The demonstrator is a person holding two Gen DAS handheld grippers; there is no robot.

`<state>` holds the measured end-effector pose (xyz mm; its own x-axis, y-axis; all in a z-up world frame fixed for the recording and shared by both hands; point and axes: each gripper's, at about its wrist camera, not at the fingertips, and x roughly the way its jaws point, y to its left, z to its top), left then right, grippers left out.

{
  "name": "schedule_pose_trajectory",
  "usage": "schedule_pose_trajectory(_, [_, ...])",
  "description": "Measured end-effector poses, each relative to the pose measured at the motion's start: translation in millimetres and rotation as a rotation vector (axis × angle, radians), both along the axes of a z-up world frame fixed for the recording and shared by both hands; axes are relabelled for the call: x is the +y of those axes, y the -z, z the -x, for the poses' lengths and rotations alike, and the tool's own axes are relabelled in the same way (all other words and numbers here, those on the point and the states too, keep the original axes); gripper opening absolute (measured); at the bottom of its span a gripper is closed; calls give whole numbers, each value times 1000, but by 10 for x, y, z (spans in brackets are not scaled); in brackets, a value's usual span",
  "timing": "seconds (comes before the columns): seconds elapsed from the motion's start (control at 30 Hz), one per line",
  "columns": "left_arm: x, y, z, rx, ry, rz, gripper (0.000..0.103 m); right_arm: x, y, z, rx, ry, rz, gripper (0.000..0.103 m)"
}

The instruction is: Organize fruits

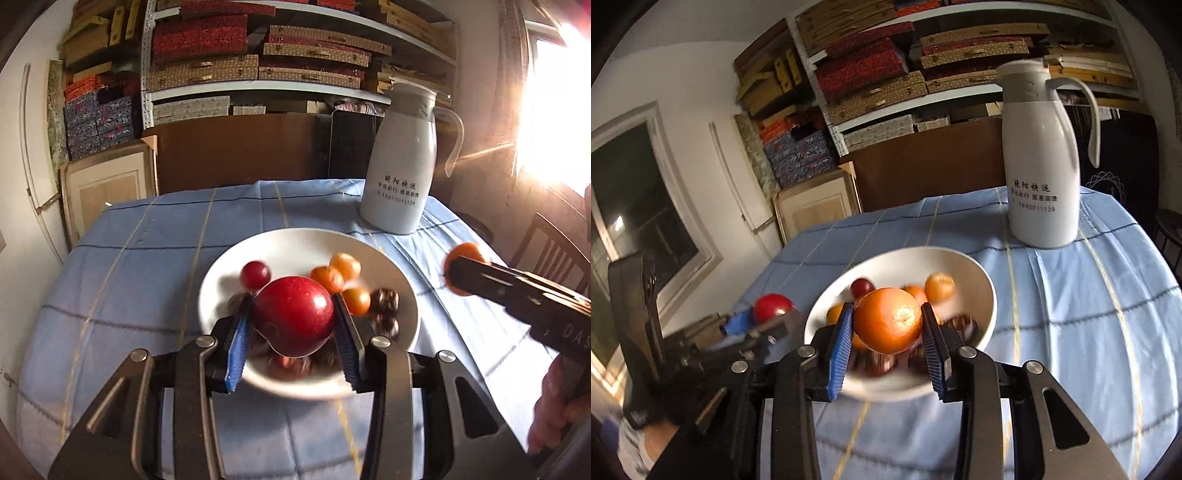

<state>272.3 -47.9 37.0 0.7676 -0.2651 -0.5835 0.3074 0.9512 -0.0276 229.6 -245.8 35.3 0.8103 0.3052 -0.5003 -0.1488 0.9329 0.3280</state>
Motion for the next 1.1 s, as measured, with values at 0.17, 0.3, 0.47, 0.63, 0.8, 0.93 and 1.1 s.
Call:
schedule_pose_trajectory(0.17, [-231, 255, -386, 37, -2, -34, 40, 7, 245, -505, 48, 44, 25, 37])
schedule_pose_trajectory(0.3, [-292, 430, -557, 56, -10, -49, 41, -3, 490, -711, 102, 62, 51, 37])
schedule_pose_trajectory(0.47, [-310, 461, -553, 25, -17, -79, 68, -60, 655, -777, 136, 85, 28, 53])
schedule_pose_trajectory(0.63, [-303, 456, -493, 6, -20, -99, 74, -3, 587, -677, 95, 85, 68, 56])
schedule_pose_trajectory(0.8, [-215, 403, -325, -20, -43, -105, 86, 23, 478, -522, 51, 82, 72, 63])
schedule_pose_trajectory(0.93, [-131, 327, -123, -65, -75, -117, 89, 76, 488, -352, 40, 76, 93, 64])
schedule_pose_trajectory(1.1, [-61, 346, 121, -71, -81, -120, 92, 42, 495, -88, 27, 94, 73, 66])
